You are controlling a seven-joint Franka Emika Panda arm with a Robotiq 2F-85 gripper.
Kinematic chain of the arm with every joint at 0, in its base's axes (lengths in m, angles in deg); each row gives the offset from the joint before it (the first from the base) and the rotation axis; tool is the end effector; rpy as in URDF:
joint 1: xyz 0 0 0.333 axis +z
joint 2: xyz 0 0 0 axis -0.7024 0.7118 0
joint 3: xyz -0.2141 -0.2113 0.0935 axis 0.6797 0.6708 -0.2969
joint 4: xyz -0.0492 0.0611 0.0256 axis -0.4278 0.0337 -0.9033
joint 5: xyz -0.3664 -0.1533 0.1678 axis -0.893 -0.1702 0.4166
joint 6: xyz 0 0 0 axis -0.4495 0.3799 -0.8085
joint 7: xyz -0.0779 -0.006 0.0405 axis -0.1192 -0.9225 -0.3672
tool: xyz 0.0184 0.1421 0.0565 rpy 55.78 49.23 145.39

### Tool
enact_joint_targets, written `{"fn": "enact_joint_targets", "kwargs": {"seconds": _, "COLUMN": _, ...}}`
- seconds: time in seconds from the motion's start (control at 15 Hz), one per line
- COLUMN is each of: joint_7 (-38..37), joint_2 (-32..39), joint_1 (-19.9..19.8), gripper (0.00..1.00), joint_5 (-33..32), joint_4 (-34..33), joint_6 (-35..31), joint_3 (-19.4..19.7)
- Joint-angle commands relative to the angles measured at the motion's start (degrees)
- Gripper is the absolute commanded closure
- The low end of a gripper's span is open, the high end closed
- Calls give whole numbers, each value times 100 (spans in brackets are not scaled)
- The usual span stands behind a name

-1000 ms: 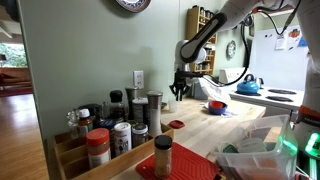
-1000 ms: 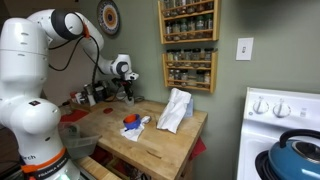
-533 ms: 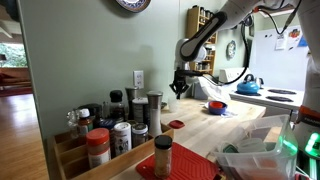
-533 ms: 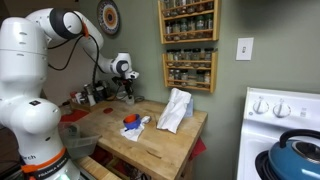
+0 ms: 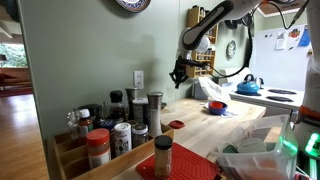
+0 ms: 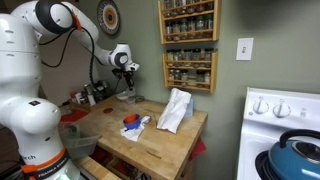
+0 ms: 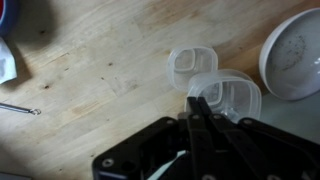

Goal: Unstack the containers then restack them and flip them over

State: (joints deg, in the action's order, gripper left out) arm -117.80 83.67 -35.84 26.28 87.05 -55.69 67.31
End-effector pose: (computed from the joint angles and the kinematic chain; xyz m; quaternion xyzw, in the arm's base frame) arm 0.6123 0.1395 0.2777 -0.9721 0.2171 -0.0562 0.0681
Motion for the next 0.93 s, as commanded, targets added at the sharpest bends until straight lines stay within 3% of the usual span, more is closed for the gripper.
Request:
{"fn": "enact_joint_targets", "kwargs": {"seconds": 0.0, "joint_7": 127, "joint_2": -669, "joint_1": -138, "gripper": 100, "joint_5": 19, "joint_4": 483, "joint_6": 91, "joint_3": 86}}
{"fn": "enact_joint_targets", "kwargs": {"seconds": 0.27, "joint_7": -132, "joint_2": -798, "joint_1": -332, "gripper": 100, "joint_5": -344, "joint_4": 947, "joint_6": 190, "joint_3": 270}}
{"fn": "enact_joint_targets", "kwargs": {"seconds": 0.87, "joint_7": 54, "joint_2": -289, "joint_1": -418, "gripper": 100, "joint_5": 289, "joint_4": 1468, "joint_6": -211, "joint_3": 207}}
